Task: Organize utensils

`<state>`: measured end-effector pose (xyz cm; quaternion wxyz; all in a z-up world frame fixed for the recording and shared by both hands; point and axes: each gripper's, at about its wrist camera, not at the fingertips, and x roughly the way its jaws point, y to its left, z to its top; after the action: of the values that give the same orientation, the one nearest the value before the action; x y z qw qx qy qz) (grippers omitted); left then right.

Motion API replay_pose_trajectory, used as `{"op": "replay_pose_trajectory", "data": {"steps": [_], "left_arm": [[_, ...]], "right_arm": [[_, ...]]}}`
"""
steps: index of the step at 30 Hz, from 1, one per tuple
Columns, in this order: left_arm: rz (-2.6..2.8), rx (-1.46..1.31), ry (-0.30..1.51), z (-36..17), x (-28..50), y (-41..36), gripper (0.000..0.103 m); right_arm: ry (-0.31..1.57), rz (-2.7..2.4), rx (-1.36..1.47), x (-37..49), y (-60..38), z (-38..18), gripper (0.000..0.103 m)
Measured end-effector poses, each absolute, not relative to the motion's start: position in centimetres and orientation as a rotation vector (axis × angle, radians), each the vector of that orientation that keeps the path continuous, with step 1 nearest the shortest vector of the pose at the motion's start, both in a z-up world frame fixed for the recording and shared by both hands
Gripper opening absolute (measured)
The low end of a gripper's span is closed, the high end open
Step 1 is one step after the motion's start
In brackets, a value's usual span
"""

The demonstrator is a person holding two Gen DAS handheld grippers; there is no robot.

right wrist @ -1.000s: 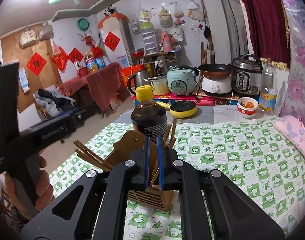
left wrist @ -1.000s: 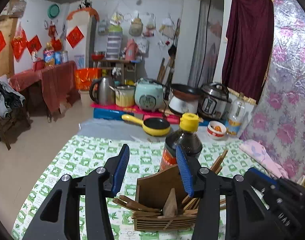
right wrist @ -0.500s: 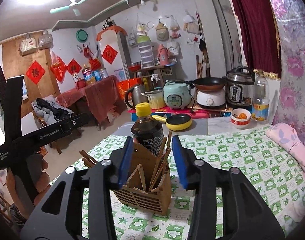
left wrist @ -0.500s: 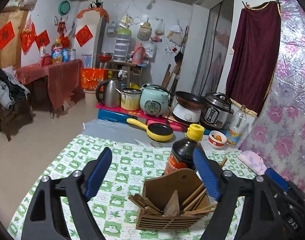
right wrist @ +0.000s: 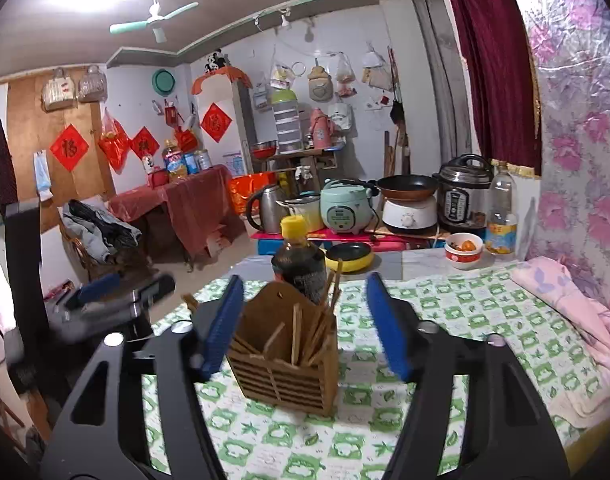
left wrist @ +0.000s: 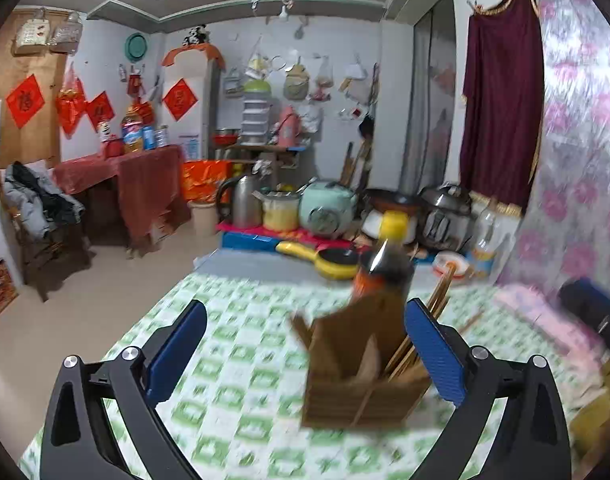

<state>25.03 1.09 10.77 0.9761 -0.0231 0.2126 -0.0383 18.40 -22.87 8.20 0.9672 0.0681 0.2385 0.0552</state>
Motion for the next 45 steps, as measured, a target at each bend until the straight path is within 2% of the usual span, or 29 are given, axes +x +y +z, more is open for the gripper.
{"op": "replay_pose_trajectory", "data": {"steps": [2,9,14,22,29,45], "left_arm": [[-0.062,-0.026,0.473,8.3,24.4,1.1,0.097],[-0.010,0.017,0.596,2.8,24.1,1.1,0.097],[0.035,0.076,0.607,1.6,23.8,0.5,0.097],[0.083,0.144,0.581,0.9,22.9,-0.1,0.097],[0.083,0.114,0.534,1.8,21.9,0.2,0.097],[0.094,0.080,0.499,2.6,20.8,1.1,0.097]], "right_arm": [[0.486,0.063,0.136,17.3,-23.2,6.2,0.081],[0.631,-0.020,0.079,16.8,-23.3,0.0,0.081],[0.664,-0.050,0.062,15.7,-23.4,-1.8,0.091],[0.665,-0.074,0.057,15.3,-23.4,-1.8,0.092],[0.597,-0.100,0.073,14.4,-23.8,-0.9,0.095],[0.584,-0.057,0.070,13.7,-22.5,-0.9,0.096]]}}
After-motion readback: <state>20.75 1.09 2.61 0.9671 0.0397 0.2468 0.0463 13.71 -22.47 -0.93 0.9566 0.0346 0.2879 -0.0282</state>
